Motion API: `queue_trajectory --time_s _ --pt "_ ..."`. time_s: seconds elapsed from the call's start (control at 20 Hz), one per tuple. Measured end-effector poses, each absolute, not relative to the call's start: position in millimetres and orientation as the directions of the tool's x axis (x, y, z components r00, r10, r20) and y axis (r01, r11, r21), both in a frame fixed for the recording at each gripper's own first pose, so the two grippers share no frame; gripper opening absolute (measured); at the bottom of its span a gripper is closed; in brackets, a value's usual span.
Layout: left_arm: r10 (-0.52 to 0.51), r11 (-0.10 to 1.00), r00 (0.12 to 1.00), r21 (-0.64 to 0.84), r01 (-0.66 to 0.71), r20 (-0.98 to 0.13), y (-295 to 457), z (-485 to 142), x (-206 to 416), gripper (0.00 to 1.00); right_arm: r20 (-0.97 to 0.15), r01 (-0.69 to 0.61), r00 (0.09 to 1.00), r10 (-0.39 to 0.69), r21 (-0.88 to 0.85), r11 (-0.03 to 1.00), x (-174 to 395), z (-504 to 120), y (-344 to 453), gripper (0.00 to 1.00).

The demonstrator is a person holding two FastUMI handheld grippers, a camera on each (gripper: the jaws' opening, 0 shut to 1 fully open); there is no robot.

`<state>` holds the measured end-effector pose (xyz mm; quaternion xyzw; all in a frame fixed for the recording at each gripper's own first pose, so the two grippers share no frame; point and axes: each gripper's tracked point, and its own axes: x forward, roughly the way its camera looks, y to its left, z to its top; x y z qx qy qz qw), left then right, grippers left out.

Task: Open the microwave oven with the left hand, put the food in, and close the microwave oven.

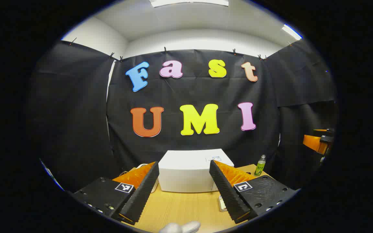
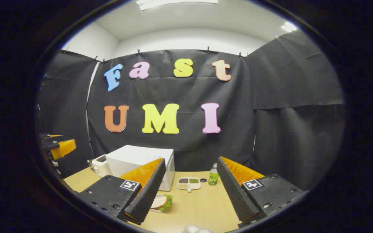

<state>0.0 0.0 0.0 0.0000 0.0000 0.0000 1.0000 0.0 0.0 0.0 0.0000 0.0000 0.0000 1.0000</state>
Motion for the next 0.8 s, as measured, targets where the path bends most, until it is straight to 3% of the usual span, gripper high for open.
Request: queue_trajectory --time_s 0.55,0.6,0.75,0.8 --pt "-0.028 1.0 1.0 0.015 0.028 0.004 -5 2 9 0.96 -0.009 0.021 1.0 -0.021 0.0 1.0 -1 -2 -4 0.92" --pt "-0.028 1.0 1.0 0.015 0.028 -0.001 -4 0 10 0.96 -0.014 0.019 1.0 -0.019 -0.002 1.0 0 -3 -3 1.0" --pt "-0.02 1.0 1.0 0.014 0.02 -0.001 -1 -2 16 0.96 -0.019 0.018 1.0 -0.019 -0.014 1.0 5 -3 -2 0.92" --pt "-0.022 1.0 1.0 0.011 0.021 0.001 -3 -4 19 1.0 -0.015 0.018 1.0 -0.018 -0.014 1.0 6 -2 -2 1.0"
